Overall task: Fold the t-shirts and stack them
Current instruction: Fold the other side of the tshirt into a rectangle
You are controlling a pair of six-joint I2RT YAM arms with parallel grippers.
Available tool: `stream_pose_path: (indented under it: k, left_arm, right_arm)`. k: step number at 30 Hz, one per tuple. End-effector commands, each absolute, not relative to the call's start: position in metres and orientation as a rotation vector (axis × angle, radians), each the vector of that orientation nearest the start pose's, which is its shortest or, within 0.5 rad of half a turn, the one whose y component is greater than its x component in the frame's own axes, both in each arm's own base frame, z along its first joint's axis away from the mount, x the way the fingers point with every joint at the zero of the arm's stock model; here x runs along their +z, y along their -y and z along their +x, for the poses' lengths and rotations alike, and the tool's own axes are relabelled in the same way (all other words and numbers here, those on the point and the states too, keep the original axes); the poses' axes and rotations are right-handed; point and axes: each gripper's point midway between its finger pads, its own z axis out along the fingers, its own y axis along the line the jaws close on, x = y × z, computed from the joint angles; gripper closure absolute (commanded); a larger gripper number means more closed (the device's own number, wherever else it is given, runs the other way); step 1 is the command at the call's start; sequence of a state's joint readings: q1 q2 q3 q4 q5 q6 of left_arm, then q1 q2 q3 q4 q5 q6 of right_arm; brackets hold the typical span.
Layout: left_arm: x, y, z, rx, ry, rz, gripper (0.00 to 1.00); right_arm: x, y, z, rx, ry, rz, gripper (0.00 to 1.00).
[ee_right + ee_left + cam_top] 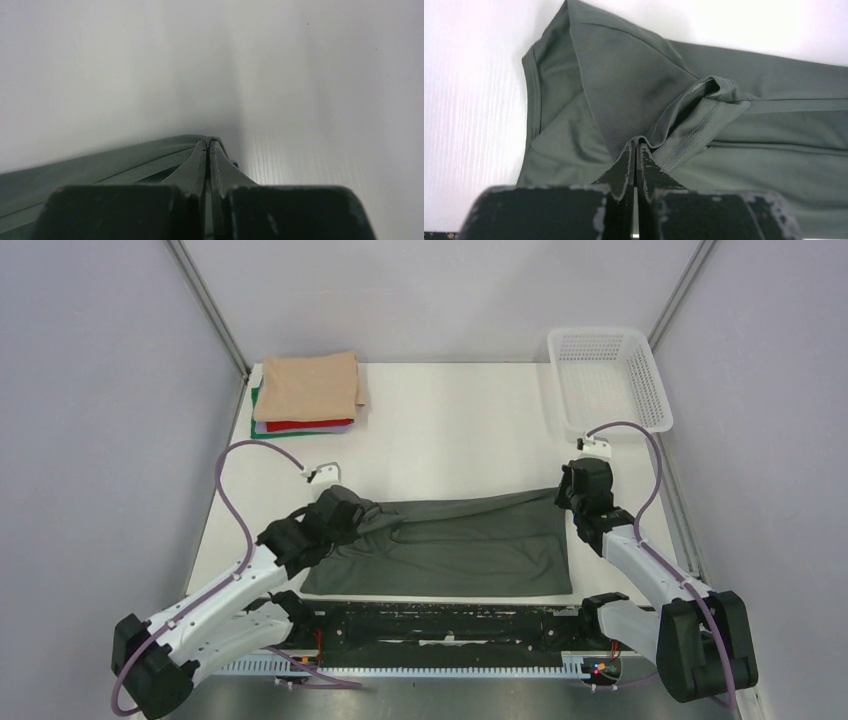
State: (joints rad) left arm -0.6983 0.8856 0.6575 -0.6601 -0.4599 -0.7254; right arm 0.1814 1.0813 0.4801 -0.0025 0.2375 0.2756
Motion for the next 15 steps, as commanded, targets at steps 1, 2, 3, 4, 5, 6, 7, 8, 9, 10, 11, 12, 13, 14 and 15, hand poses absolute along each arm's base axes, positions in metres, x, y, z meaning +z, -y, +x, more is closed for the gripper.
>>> stream_pose_path:
  k: [1, 2, 3, 4, 5, 6, 7, 8, 9, 10, 11, 12, 13, 14, 15]
  left_arm:
    - [0.109, 0.110, 0.193, -0.222, -2.342, -0.370, 0.98]
    - [0.110, 0.111, 0.189, -0.239, -2.342, -0.376, 0.98]
    - [0.110, 0.111, 0.186, -0.258, -2.342, -0.384, 0.98]
    - [0.110, 0.111, 0.182, -0.266, -2.347, -0.393, 0.98]
    - [0.109, 0.112, 0.178, -0.279, -2.355, -0.399, 0.98]
    - [0.107, 0.114, 0.175, -0.292, -2.363, -0.401, 0.98]
    - [0.105, 0.114, 0.172, -0.297, -2.377, -0.404, 0.98]
    - [0.102, 0.116, 0.168, -0.303, -2.393, -0.410, 0.98]
    - [0.099, 0.116, 0.164, -0.303, -2.408, -0.408, 0.98]
    - [0.096, 0.116, 0.160, -0.296, -2.427, -0.414, 0.98]
    - [0.093, 0.115, 0.155, -0.286, -2.444, -0.414, 0.98]
    - [0.091, 0.114, 0.151, -0.273, -2.459, -0.419, 0.98]
    - [0.088, 0.111, 0.146, -0.255, -2.480, -0.422, 0.98]
    - [0.086, 0.109, 0.142, -0.246, -2.492, -0.424, 0.98]
    - [0.084, 0.107, 0.138, -0.236, -2.507, -0.424, 0.97]
  right_arm:
    - [0.079, -0.025, 0.302, -0.009, -2.167, 0.217, 1.00]
    - [0.078, -0.025, 0.301, -0.004, -2.170, 0.214, 1.00]
    - [0.076, -0.026, 0.299, 0.000, -2.174, 0.211, 1.00]
    - [0.075, -0.026, 0.298, 0.001, -2.176, 0.210, 0.99]
    - [0.073, -0.026, 0.297, 0.005, -2.180, 0.209, 0.99]
    - [0.072, -0.027, 0.296, 0.006, -2.184, 0.207, 0.99]
    - [0.071, -0.027, 0.295, 0.006, -2.186, 0.207, 0.99]
    - [0.070, -0.026, 0.294, 0.003, -2.186, 0.208, 0.99]
    - [0.070, -0.026, 0.294, 0.005, -2.185, 0.208, 0.99]
    - [0.069, -0.026, 0.293, 0.004, -2.186, 0.207, 0.99]
    - [0.069, -0.025, 0.292, 0.002, -2.186, 0.207, 0.98]
    - [0.068, -0.025, 0.291, 0.000, -2.186, 0.206, 0.98]
    - [0.067, -0.024, 0.289, -0.002, -2.189, 0.207, 0.98]
    - [0.066, -0.024, 0.288, -0.004, -2.190, 0.207, 0.96]
    - [0.063, -0.024, 0.285, -0.003, -2.198, 0.209, 0.96]
